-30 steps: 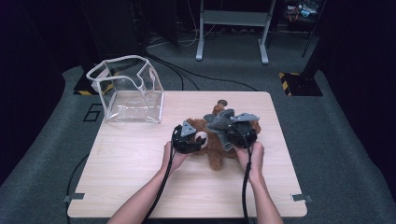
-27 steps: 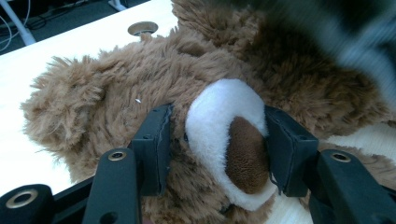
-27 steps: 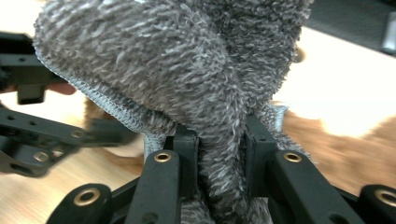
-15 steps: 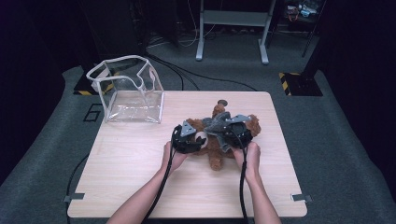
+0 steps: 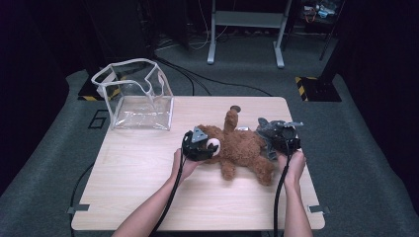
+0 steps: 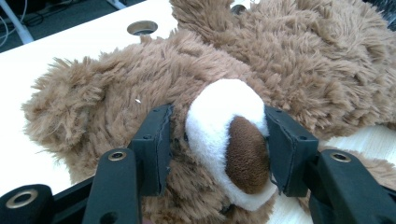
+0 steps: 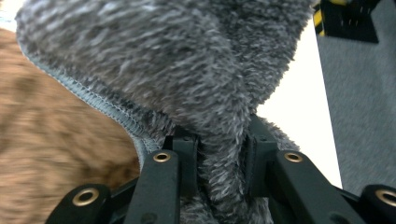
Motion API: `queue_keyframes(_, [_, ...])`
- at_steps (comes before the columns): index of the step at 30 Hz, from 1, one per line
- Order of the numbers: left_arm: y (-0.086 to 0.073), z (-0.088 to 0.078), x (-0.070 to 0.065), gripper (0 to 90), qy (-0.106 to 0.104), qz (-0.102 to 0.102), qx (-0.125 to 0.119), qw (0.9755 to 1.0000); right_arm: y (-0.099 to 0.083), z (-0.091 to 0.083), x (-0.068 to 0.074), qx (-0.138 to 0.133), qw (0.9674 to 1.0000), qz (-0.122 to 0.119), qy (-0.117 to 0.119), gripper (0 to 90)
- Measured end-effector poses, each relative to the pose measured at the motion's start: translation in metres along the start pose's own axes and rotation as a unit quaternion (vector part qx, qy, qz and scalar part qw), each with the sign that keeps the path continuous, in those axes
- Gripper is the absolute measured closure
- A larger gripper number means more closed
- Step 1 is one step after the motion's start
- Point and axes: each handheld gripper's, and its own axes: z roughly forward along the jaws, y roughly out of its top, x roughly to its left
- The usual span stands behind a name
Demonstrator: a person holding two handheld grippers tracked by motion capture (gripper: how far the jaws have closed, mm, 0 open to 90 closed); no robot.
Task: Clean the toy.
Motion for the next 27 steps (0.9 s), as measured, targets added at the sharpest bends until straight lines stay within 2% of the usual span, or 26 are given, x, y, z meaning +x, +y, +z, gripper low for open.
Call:
queue_keyframes(2, [0.001, 0.0, 0.002, 46.4, -0.001, 0.001, 0.003, 1.0, -0.001, -0.006, -0.003, -0.01, 0.9999, 0.007, 0.01, 71.1])
queue_keyframes(5, [0.002, 0.002, 0.004, 46.5, -0.004, -0.006, 0.002, 1.0, 0.002, -0.025, 0.006, -0.041, 0.9988, -0.005, 0.026, 71.1])
queue_keyframes(8, [0.005, 0.003, 0.005, 46.4, -0.006, -0.011, 0.009, 0.9999, 0.009, -0.049, 0.033, -0.061, 0.9954, -0.038, 0.063, 71.0])
queue_keyframes(11, [0.006, 0.004, 0.006, 46.4, -0.006, -0.019, 0.008, 0.9998, 0.012, -0.061, 0.069, -0.073, 0.9888, -0.079, 0.103, 70.8])
queue_keyframes(13, [0.007, 0.005, 0.007, 46.4, -0.008, -0.024, 0.011, 0.9996, 0.013, -0.063, 0.095, -0.074, 0.9836, -0.101, 0.13, 70.7])
queue_keyframes(15, [0.008, 0.004, 0.008, 46.4, -0.007, -0.017, 0.018, 0.9997, 0.012, -0.06, 0.118, -0.073, 0.9778, -0.129, 0.148, 70.5])
queue_keyframes(17, [0.008, 0.004, 0.007, 46.4, -0.008, -0.018, 0.018, 0.9996, 0.01, -0.05, 0.136, -0.058, 0.9778, -0.138, 0.147, 70.5])
queue_keyframes(19, [0.008, 0.004, 0.008, 46.4, -0.011, -0.023, 0.016, 0.9995, 0.008, -0.035, 0.144, -0.036, 0.9782, -0.136, 0.153, 70.5])
queue_keyframes(21, [0.008, 0.004, 0.008, 46.4, -0.011, -0.024, 0.017, 0.9995, 0.004, -0.024, 0.145, -0.035, 0.9788, -0.15, 0.135, 71.2])
queue_keyframes(24, [0.007, 0.004, 0.008, 46.4, -0.013, -0.024, 0.017, 0.9995, 0.001, -0.027, 0.138, -0.038, 0.9814, -0.139, 0.127, 71.9])
queue_keyframes(27, [0.007, 0.004, 0.009, 46.4, -0.014, -0.022, 0.017, 0.9995, 0.0, -0.034, 0.123, -0.044, 0.9834, -0.134, 0.115, 72.0])
